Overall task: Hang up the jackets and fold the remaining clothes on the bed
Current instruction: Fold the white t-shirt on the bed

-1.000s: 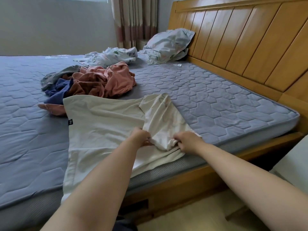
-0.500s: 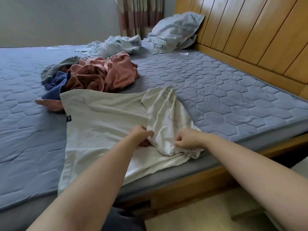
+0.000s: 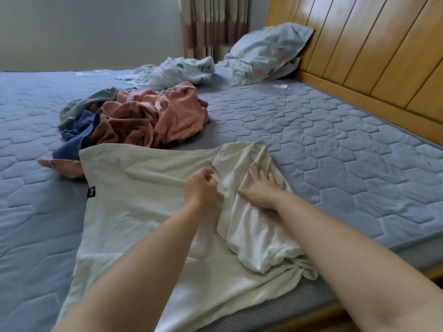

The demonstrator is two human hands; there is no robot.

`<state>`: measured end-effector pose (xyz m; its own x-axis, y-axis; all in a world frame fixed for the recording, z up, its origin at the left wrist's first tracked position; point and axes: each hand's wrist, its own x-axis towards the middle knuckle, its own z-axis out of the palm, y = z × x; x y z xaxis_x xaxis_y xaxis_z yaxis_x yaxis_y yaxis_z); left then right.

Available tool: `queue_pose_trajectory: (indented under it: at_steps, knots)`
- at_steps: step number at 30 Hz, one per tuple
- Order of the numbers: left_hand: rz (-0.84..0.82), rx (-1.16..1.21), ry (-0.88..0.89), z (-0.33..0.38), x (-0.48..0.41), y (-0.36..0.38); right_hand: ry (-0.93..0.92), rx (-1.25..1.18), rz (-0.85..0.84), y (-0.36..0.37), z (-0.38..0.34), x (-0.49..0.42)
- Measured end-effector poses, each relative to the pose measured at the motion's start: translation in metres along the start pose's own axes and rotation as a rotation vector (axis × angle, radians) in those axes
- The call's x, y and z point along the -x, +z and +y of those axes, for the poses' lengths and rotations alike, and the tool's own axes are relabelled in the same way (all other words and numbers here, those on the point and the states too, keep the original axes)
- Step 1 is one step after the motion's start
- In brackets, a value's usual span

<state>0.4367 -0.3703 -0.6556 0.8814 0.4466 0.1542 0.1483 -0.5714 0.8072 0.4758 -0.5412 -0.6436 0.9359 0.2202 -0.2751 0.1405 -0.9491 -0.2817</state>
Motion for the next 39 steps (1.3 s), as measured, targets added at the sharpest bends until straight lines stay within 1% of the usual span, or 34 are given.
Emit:
queue_pose_trajectory:
  at_steps: [2, 4, 6, 8, 10, 12, 14, 17, 21, 23, 24, 25, 26, 28, 29, 31, 32, 33, 35, 37, 39]
  knots:
    - [-0.014, 0.051, -0.069, -0.002, -0.021, 0.009, 0.044, -0.08, -0.06, 0.012, 0.001, -0.009]
    - [-0.082, 0.172, -0.194, -0.003, -0.039, 0.02, 0.065, 0.007, -0.051, 0.027, 0.003, -0.014]
    - [-0.145, 0.292, -0.273, 0.0, -0.053, 0.029, 0.068, 0.063, -0.021, 0.035, 0.004, -0.019]
    - [-0.198, 0.313, -0.316, 0.006, -0.065, 0.034, 0.061, 0.062, -0.023, 0.036, 0.006, -0.023]
    - [-0.225, 0.287, -0.342, 0.008, -0.074, 0.036, 0.05, 0.059, -0.017, 0.038, 0.007, -0.024]
    - [-0.218, 0.253, -0.34, 0.007, -0.082, 0.035, 0.04, 0.05, 0.015, 0.04, 0.008, -0.023]
    - [-0.182, 0.189, -0.319, 0.005, -0.091, 0.03, 0.017, 0.039, 0.076, 0.044, 0.01, -0.021]
    - [-0.103, 0.033, -0.266, 0.009, -0.108, 0.017, -0.044, 0.014, 0.208, 0.051, 0.014, -0.014]
    - [-0.031, -0.129, -0.308, 0.004, -0.118, 0.018, -0.088, -0.061, 0.285, 0.055, 0.015, -0.009]
    - [-0.023, -0.21, -0.303, 0.0, -0.11, 0.025, -0.107, -0.162, 0.336, 0.055, 0.015, -0.007]
    - [-0.008, -0.243, -0.282, 0.001, -0.103, 0.028, -0.118, -0.23, 0.361, 0.054, 0.016, -0.005]
    - [0.022, -0.282, -0.225, 0.002, -0.095, 0.029, -0.127, -0.294, 0.376, 0.052, 0.016, -0.003]
    - [0.054, -0.342, -0.122, 0.004, -0.087, 0.029, -0.13, -0.349, 0.381, 0.05, 0.017, -0.003]
    - [0.083, -0.482, 0.175, 0.01, -0.065, 0.031, -0.144, -0.42, 0.362, 0.039, 0.021, 0.0]
    - [0.077, -0.506, 0.344, 0.015, -0.052, 0.032, -0.156, -0.423, 0.34, 0.034, 0.024, 0.002]
    - [-0.02, -0.442, 0.621, 0.021, -0.024, 0.033, -0.192, -0.354, 0.27, 0.023, 0.032, 0.011]
    - [-0.114, -0.413, 0.702, 0.024, -0.009, 0.031, -0.212, -0.31, 0.232, 0.019, 0.037, 0.018]
    - [-0.241, -0.415, 0.736, 0.026, 0.007, 0.029, -0.231, -0.272, 0.195, 0.015, 0.042, 0.027]
    - [-0.468, -0.444, 0.702, 0.032, 0.039, 0.023, -0.25, -0.207, 0.114, 0.008, 0.053, 0.046]
    - [-0.546, -0.377, 0.649, 0.038, 0.068, 0.019, -0.22, -0.153, 0.03, 0.002, 0.063, 0.065]
    - [-0.613, -0.393, 0.596, 0.047, 0.09, 0.015, -0.195, -0.156, -0.042, -0.004, 0.071, 0.084]
